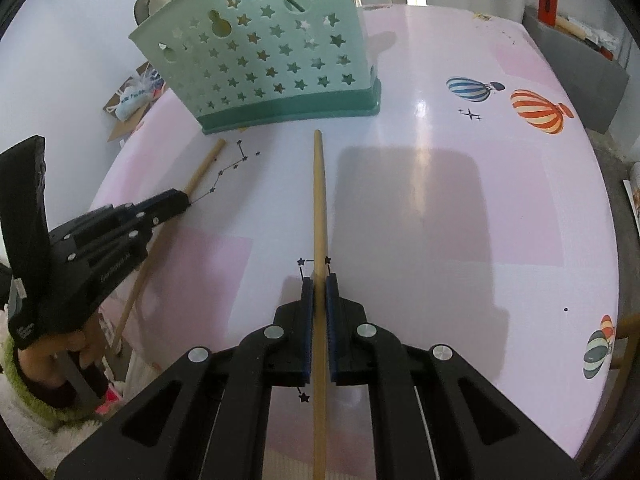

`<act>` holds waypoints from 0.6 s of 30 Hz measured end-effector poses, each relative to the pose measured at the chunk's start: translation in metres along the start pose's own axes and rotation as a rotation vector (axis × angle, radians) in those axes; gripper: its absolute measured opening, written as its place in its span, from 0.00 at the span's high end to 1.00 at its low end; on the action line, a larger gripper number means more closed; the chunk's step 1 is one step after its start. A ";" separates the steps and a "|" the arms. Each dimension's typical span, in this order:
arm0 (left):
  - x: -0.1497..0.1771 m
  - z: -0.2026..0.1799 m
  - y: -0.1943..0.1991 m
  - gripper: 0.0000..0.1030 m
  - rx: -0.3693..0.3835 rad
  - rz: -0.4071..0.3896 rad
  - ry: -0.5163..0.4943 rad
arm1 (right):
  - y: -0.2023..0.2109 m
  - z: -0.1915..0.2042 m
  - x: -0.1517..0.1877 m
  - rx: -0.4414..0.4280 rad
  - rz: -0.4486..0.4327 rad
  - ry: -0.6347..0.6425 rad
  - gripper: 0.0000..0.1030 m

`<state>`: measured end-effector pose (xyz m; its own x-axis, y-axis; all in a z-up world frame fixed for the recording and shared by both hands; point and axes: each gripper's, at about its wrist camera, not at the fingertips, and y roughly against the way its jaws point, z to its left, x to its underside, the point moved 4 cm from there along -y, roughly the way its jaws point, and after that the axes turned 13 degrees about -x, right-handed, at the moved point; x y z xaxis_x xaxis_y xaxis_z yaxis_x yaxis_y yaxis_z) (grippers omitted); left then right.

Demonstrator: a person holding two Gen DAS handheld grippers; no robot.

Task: Organize utensils
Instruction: 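Close the right tool on a loose chopstick while the left tool grasps another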

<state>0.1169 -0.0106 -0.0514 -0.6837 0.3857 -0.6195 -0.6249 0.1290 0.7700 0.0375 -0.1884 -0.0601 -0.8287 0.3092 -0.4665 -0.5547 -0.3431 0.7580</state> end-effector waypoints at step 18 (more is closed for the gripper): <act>0.002 -0.005 0.001 0.95 0.006 0.000 -0.017 | -0.018 0.006 -0.034 0.106 -0.036 0.075 0.78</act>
<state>0.1129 -0.0140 -0.0530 -0.6770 0.4008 -0.6173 -0.6228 0.1348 0.7707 0.0759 -0.1875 -0.0554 -0.8139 0.2513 -0.5239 -0.5765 -0.2365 0.7821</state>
